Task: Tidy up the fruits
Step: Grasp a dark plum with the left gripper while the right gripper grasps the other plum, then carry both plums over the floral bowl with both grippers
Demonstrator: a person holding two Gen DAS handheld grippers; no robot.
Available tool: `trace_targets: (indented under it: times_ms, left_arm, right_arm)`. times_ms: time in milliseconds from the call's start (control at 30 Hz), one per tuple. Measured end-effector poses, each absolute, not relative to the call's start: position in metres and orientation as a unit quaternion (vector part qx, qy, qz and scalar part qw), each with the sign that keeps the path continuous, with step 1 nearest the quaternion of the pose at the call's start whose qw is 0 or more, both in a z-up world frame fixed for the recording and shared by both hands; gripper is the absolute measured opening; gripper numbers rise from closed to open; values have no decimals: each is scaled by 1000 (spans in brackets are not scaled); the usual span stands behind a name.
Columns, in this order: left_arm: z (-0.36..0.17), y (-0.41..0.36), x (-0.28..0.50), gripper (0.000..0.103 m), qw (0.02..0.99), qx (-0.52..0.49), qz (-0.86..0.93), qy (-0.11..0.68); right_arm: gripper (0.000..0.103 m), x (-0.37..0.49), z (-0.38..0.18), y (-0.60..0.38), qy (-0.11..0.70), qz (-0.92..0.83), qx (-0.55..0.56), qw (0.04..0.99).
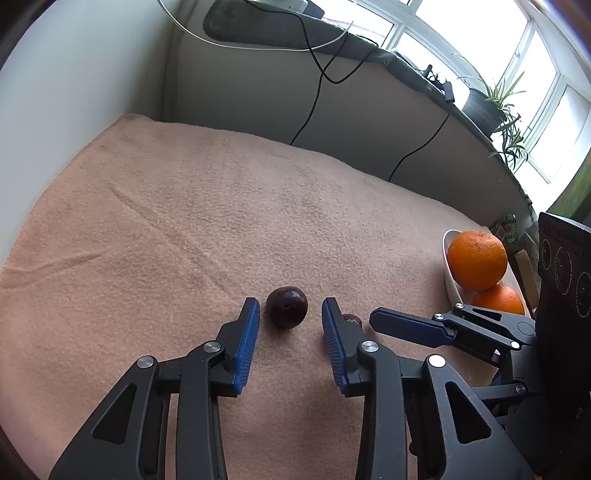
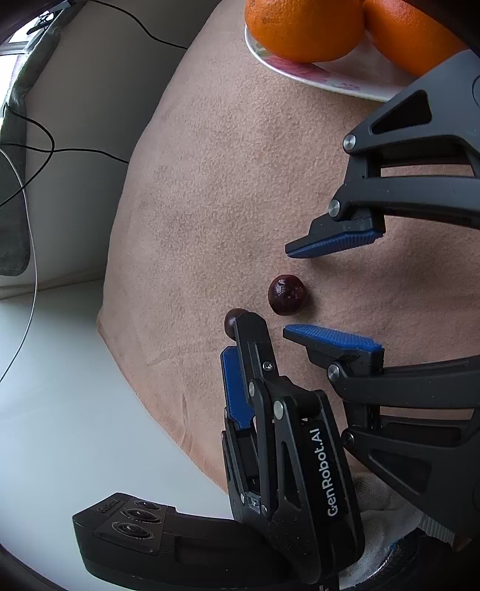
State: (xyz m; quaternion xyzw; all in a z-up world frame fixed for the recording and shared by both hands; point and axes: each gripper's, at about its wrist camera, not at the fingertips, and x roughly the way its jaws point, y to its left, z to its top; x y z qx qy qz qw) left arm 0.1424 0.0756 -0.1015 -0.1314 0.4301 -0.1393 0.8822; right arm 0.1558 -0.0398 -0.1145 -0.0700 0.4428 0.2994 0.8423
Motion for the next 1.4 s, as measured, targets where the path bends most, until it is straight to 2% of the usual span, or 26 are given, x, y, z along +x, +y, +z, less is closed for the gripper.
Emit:
trace_targets:
  times_ms: [267,533,1400]
  left_arm:
    - [-105,73,149,29,880,-126,-138,436]
    - [-105,69,151,23,883,-117,-130,436]
    - [-72,49,130,22,903,-103,-136,395]
  right_arm:
    - [39,161,-118,-33,443,300,-77,841]
    - [26,160,-117,-29,441,305,-85,840]
    - [26,125,-78,-69,404,306,-58,860]
